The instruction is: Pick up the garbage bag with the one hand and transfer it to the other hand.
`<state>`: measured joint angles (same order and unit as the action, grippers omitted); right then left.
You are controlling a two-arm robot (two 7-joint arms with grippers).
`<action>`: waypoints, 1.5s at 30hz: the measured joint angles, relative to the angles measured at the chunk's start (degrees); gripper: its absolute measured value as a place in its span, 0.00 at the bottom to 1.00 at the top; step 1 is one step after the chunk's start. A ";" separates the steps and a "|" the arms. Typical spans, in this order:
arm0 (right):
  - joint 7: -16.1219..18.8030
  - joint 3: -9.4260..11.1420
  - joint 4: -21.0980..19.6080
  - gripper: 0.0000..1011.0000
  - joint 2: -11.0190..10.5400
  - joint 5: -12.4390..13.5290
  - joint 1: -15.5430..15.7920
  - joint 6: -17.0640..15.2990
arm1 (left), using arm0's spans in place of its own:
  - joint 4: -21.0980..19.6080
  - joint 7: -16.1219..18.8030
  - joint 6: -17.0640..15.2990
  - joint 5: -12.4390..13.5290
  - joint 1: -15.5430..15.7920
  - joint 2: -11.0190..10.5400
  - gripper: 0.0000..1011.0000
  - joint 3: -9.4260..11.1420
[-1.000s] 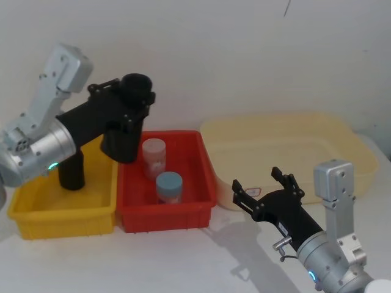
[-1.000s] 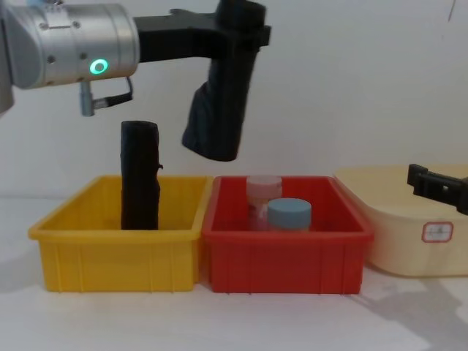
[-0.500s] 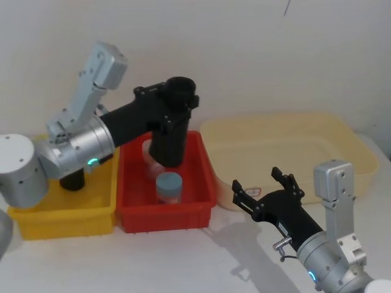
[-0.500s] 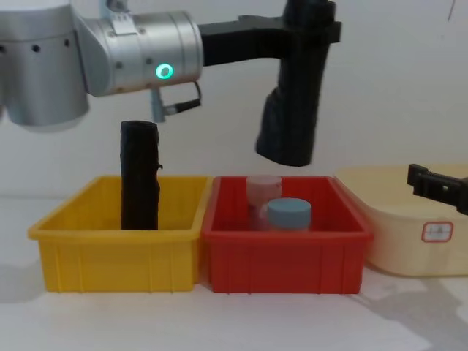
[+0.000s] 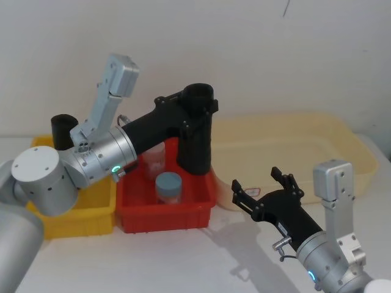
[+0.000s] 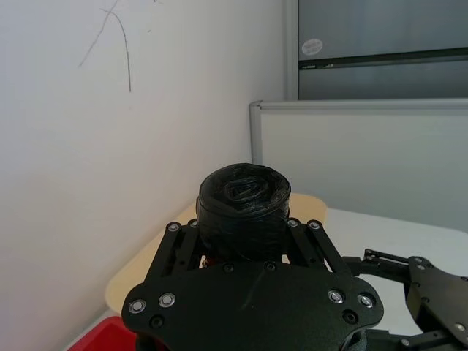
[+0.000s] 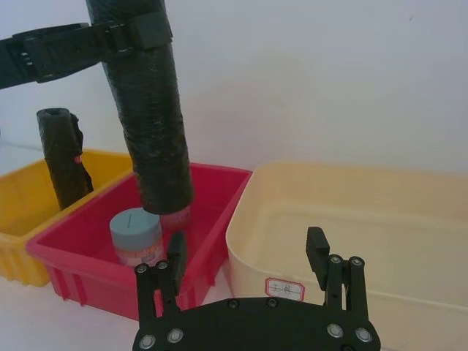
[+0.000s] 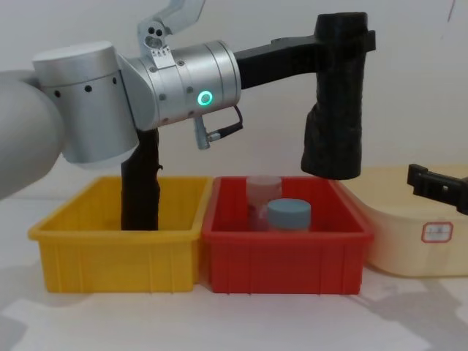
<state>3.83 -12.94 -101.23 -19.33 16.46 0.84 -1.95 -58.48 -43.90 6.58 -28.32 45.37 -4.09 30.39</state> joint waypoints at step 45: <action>2.82 -5.05 6.96 0.99 5.73 -3.69 -7.98 0.67 | 2.88 -1.25 0.99 -2.88 -0.01 2.09 0.42 0.43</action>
<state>6.65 -17.99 -94.27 -13.60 12.77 -7.15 -1.28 -55.60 -45.15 7.57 -31.21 45.36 -2.00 30.81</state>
